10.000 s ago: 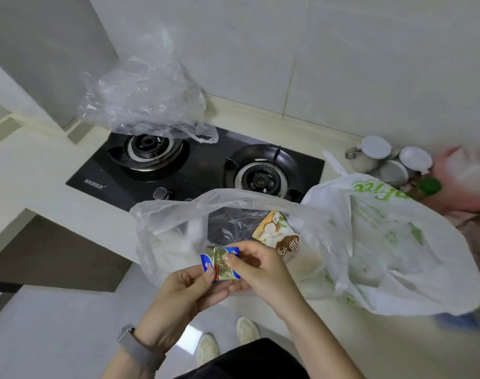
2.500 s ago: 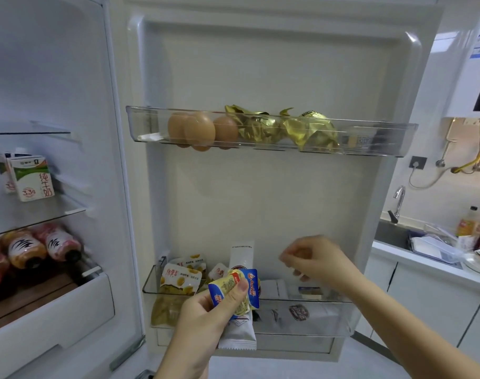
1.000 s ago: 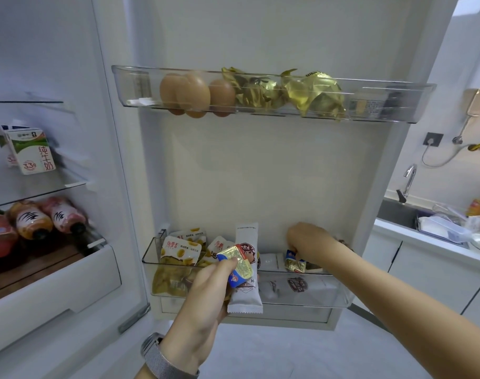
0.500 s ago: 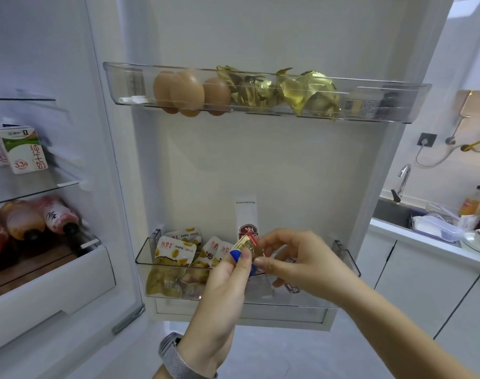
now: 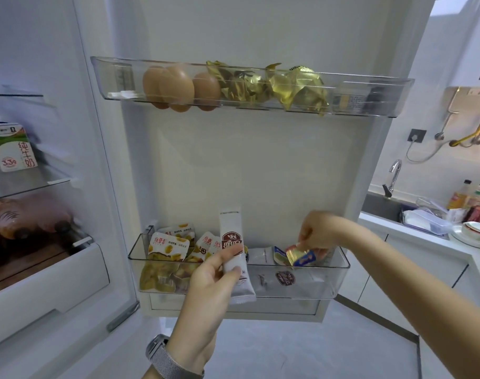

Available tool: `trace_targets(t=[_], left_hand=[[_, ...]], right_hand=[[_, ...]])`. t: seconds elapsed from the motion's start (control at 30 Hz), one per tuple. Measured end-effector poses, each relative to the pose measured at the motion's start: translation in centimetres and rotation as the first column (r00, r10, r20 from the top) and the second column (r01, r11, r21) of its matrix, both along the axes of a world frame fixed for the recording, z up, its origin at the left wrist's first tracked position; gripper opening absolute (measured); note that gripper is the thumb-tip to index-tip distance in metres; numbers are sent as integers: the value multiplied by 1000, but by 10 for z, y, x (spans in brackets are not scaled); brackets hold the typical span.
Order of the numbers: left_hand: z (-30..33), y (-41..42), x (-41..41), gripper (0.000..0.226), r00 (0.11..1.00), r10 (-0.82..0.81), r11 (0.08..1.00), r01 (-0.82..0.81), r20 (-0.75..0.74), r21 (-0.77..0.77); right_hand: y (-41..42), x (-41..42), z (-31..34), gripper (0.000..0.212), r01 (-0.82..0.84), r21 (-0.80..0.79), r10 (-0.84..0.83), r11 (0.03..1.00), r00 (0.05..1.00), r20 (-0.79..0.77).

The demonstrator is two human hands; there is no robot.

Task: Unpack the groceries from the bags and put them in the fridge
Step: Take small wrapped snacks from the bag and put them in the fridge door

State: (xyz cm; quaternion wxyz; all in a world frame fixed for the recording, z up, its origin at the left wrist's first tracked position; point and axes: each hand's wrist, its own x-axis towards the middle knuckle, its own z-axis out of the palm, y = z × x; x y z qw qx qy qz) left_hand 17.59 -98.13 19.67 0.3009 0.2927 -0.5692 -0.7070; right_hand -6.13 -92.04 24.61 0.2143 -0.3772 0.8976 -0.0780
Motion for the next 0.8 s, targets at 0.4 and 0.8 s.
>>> trace_targets(t=[0.4, 0.8], left_hand=[[-4, -7, 7, 32, 1000, 21, 999, -21, 4, -29], [27, -21, -7, 55, 994, -83, 881, 104, 66, -462]], right_hand=[[-23, -6, -38, 29, 62, 343, 89, 937, 909, -408], [14, 51, 37, 41, -72, -723, 351, 687, 904, 244]])
